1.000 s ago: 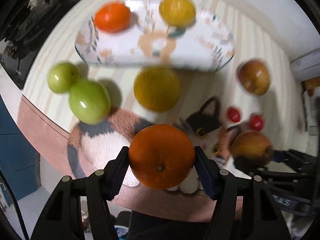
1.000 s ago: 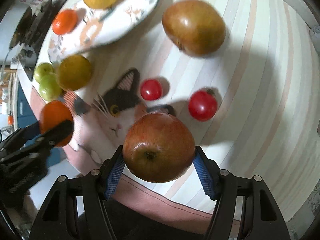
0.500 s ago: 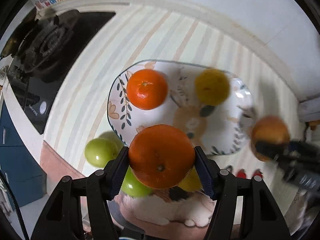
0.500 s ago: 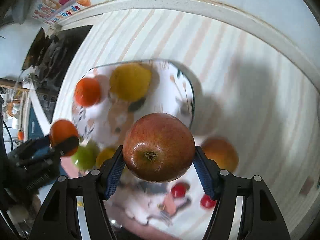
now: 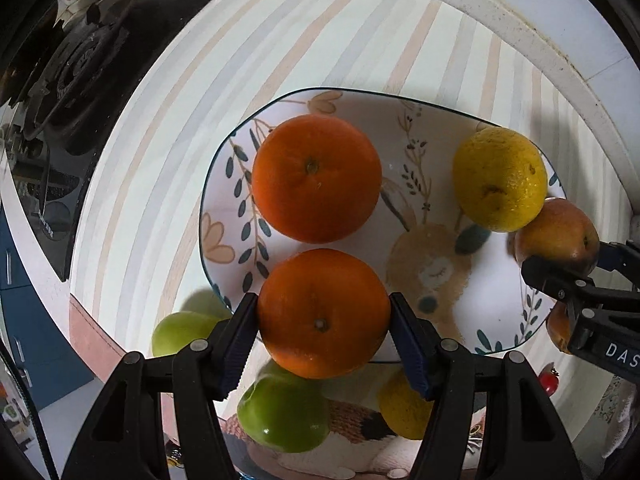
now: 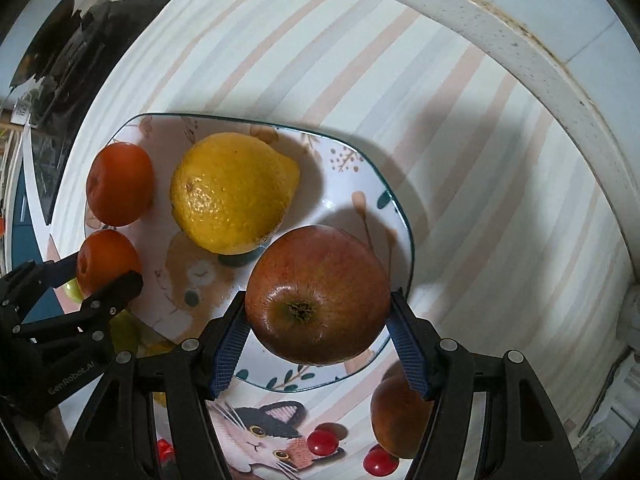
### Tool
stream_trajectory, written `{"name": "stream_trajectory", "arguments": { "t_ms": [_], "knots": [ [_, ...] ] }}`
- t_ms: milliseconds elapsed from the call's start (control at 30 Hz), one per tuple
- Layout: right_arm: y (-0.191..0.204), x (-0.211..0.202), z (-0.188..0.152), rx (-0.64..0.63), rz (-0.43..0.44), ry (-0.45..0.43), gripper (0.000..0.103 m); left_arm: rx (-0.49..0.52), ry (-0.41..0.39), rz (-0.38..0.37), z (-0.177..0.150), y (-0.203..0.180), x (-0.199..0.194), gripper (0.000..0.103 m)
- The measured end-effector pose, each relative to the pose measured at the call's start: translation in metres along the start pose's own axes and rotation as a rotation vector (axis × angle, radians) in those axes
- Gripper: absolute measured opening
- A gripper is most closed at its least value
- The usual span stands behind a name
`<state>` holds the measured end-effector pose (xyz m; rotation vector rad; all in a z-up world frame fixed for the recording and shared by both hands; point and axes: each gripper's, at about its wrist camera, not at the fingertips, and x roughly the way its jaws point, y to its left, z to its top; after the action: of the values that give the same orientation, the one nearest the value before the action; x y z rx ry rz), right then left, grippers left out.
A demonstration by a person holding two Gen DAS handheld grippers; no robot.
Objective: Organize fruits
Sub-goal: 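Place both fruits on the white plate and open both tools, then withdraw both tools from the plate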
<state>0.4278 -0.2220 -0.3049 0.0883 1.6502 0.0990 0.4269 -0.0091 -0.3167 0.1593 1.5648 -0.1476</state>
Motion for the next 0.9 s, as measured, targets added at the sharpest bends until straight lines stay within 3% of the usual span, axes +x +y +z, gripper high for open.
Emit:
{"name": "stream_trajectory", "arguments": {
  "t_ms": [200, 267, 333, 567, 733, 900],
  "knots": [
    [0.014, 0.011, 0.013, 0.017, 0.02, 0.029, 0.073, -0.021, 0.005, 0.006, 0.01, 0.004, 0.005, 0.063],
    [0.014, 0.01, 0.013, 0.033, 0.036, 0.021, 0.091, -0.028, -0.027, 0.013, 0.012, 0.006, -0.003, 0.081],
    [0.011, 0.002, 0.008, 0.041, 0.031, 0.01, 0.094, -0.039, -0.042, -0.003, 0.013, 0.013, -0.01, 0.089],
    [0.011, -0.03, -0.01, 0.054, -0.009, -0.062, 0.094, -0.08, -0.096, -0.012, 0.004, 0.027, -0.041, 0.09],
    [0.02, -0.043, -0.044, 0.07, -0.018, -0.114, 0.094, -0.111, -0.134, 0.008, -0.012, 0.039, -0.059, 0.09],
    [0.027, -0.06, -0.081, 0.068, -0.011, -0.164, 0.094, -0.129, -0.184, 0.013, -0.043, 0.023, -0.082, 0.09]
  ]
}}
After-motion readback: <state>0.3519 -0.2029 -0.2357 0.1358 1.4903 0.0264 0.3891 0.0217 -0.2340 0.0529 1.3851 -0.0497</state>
